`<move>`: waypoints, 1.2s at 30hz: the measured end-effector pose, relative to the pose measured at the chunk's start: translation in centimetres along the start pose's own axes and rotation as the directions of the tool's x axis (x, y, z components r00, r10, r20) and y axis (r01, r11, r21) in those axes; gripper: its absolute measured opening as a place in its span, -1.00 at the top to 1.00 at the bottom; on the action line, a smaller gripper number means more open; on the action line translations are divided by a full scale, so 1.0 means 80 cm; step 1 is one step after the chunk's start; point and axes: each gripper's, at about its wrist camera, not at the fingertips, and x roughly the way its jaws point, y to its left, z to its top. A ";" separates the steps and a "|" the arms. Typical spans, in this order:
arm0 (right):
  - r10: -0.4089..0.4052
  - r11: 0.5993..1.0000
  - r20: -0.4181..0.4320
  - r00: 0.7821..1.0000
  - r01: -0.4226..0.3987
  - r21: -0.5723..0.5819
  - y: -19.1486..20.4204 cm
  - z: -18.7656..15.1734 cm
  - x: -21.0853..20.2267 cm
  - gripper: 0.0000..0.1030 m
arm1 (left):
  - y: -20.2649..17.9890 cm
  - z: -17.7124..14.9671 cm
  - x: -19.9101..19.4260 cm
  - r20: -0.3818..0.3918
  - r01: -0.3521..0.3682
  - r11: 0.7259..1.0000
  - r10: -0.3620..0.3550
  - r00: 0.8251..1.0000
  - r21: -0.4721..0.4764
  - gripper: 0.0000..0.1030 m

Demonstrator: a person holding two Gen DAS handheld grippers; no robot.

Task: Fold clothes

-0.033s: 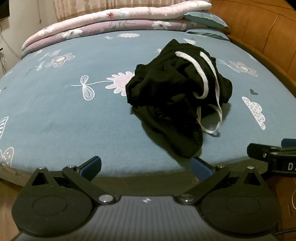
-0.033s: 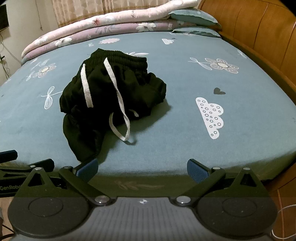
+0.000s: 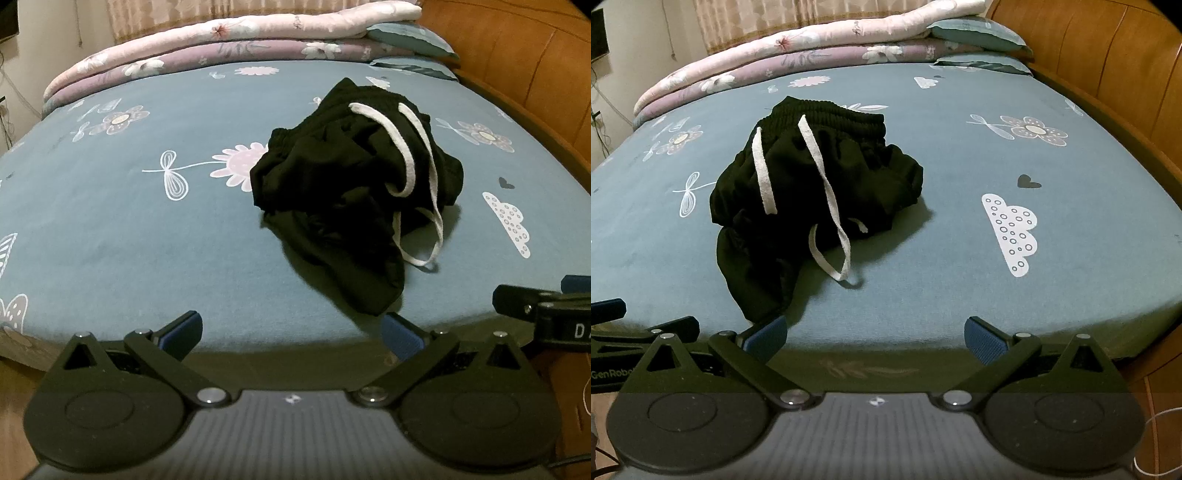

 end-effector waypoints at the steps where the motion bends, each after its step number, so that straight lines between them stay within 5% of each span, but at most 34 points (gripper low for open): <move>1: 0.000 1.000 0.000 1.000 0.000 0.000 0.000 0.001 0.000 -1.00 | 0.000 0.000 0.000 0.001 -0.003 1.000 0.003 1.000 0.002 -0.99; 36: 0.005 1.000 -0.010 1.000 -0.005 -0.018 0.006 -0.005 0.007 -1.00 | 0.016 0.001 0.005 0.015 -0.030 0.999 0.031 0.999 -0.039 -0.99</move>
